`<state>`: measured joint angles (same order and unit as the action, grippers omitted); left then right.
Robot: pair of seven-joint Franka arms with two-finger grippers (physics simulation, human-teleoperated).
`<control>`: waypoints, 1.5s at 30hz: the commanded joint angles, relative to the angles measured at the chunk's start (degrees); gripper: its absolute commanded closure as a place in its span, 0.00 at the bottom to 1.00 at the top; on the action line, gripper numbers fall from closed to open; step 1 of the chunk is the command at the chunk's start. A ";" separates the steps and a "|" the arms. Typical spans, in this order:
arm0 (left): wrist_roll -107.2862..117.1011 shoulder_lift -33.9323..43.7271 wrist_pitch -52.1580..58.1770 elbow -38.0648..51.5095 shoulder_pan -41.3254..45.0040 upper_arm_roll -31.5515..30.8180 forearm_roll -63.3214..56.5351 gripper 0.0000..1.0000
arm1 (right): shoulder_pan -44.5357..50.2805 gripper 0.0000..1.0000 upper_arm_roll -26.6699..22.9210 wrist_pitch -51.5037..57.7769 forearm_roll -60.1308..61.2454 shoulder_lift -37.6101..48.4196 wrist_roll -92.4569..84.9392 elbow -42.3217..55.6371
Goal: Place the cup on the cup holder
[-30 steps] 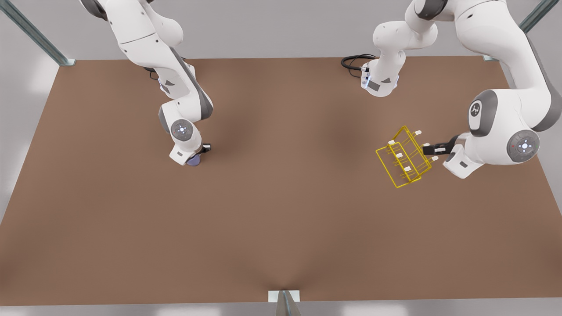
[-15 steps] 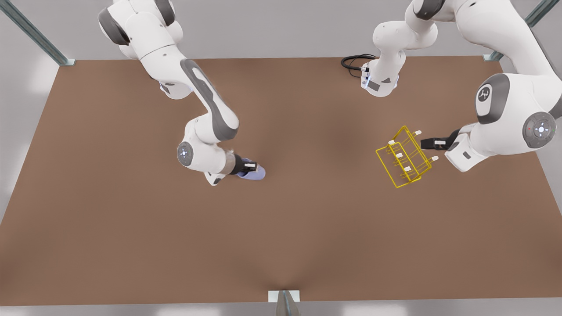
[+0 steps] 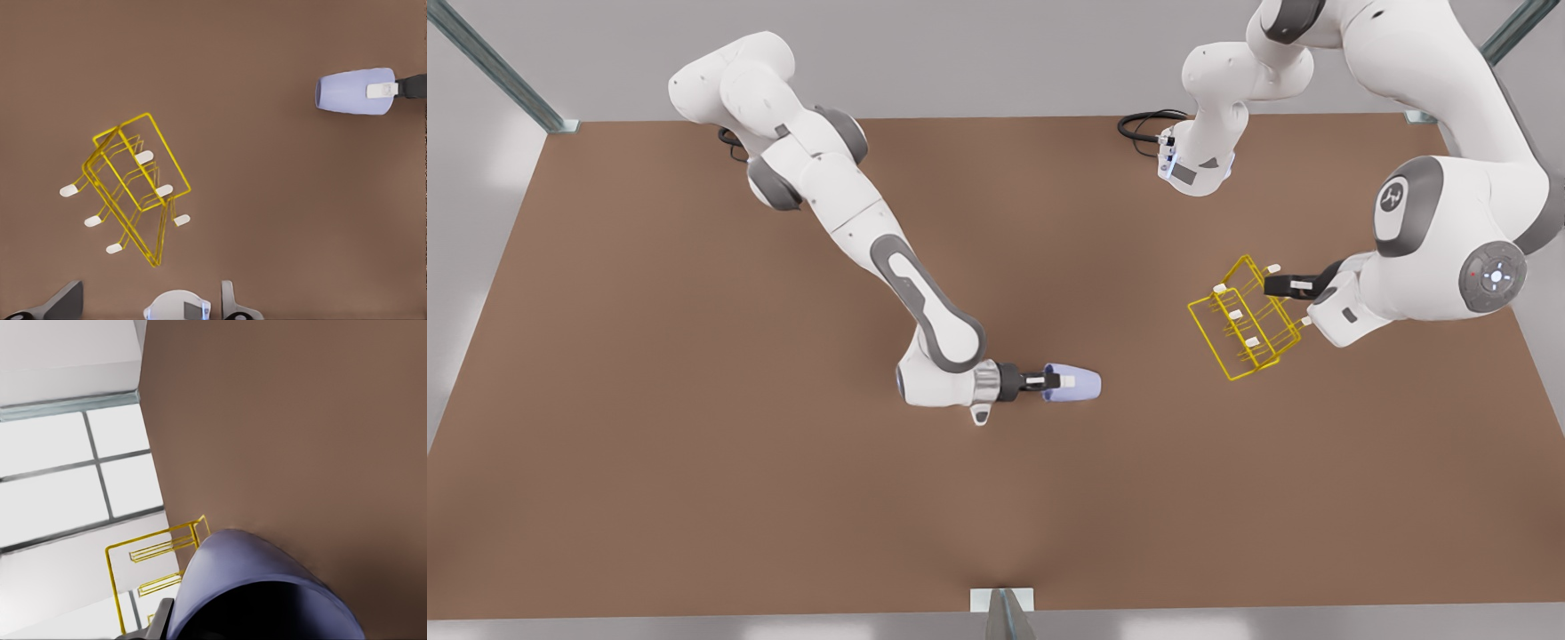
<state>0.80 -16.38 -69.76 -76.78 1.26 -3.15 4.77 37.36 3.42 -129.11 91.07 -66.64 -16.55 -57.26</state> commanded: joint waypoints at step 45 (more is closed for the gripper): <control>194.14 -24.31 -74.38 -7.95 20.45 -1.07 3.49 0.00 | -26.99 0.00 4.05 66.62 -90.28 53.19 23.76 -10.06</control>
<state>120.27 -40.63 -137.09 -84.94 21.79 -4.16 8.35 10.38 7.49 -65.17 0.88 -13.54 -10.53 -67.33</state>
